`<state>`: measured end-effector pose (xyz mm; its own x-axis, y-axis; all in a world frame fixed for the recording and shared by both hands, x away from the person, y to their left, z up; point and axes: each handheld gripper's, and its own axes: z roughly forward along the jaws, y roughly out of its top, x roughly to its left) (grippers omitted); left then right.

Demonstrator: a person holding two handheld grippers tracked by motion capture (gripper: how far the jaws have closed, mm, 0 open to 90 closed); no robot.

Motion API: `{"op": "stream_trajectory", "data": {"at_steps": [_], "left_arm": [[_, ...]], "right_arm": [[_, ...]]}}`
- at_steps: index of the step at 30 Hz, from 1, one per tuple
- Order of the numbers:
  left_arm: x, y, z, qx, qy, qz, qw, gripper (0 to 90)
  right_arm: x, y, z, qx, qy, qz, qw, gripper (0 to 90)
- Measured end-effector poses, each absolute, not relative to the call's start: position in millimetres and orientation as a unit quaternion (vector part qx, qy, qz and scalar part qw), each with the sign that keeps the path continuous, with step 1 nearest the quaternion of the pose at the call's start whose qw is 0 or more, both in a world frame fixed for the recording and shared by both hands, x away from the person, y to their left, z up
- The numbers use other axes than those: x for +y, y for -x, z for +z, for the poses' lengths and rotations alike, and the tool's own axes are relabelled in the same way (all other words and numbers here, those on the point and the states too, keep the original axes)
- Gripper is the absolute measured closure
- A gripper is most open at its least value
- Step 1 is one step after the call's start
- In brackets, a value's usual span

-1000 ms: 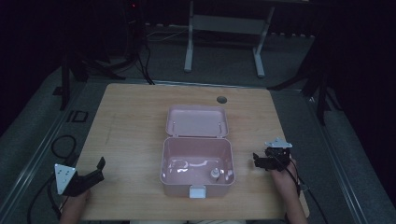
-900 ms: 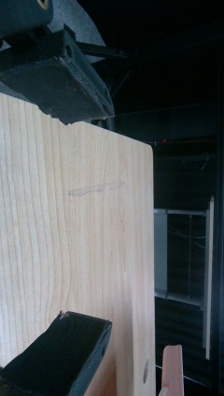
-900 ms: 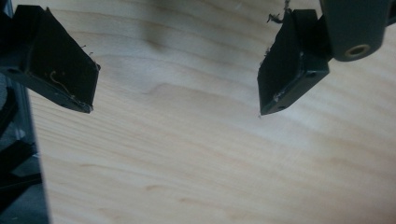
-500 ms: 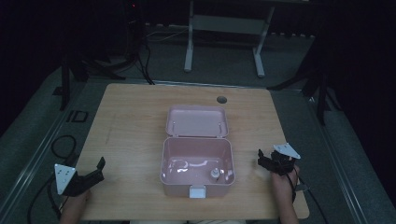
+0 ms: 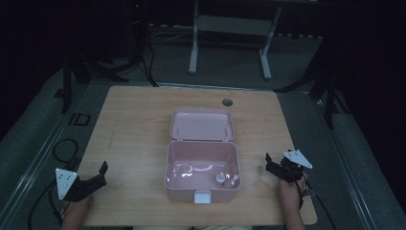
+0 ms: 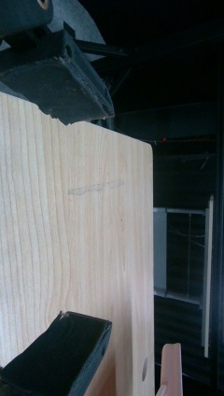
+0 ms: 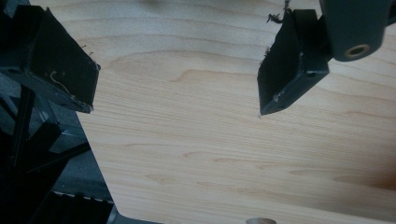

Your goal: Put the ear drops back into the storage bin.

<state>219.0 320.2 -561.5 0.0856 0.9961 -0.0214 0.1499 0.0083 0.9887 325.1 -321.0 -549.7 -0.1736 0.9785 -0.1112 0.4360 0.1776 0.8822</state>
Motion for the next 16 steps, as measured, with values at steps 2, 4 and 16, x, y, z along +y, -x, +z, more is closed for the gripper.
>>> {"op": "stream_trajectory", "data": {"at_steps": [2, 4, 16], "left_arm": [[320.3, -219.0, -561.5, 0.518, -0.554, 0.435, 0.486, 2.0], [320.2, -218.9, -561.5, 0.517, -0.554, 0.435, 0.486, 2.0], [320.5, -218.8, -561.5, 0.519, -0.553, 0.434, 0.486, 2.0]], "right_arm": [[-321.5, -325.5, -550.1, 0.672, -0.528, 0.367, 0.368, 12.4], [-321.6, -326.7, -551.3, 0.675, -0.53, 0.364, 0.363, 12.4], [-324.6, -327.8, -551.5, 0.672, -0.533, 0.372, 0.355, 13.8]]}}
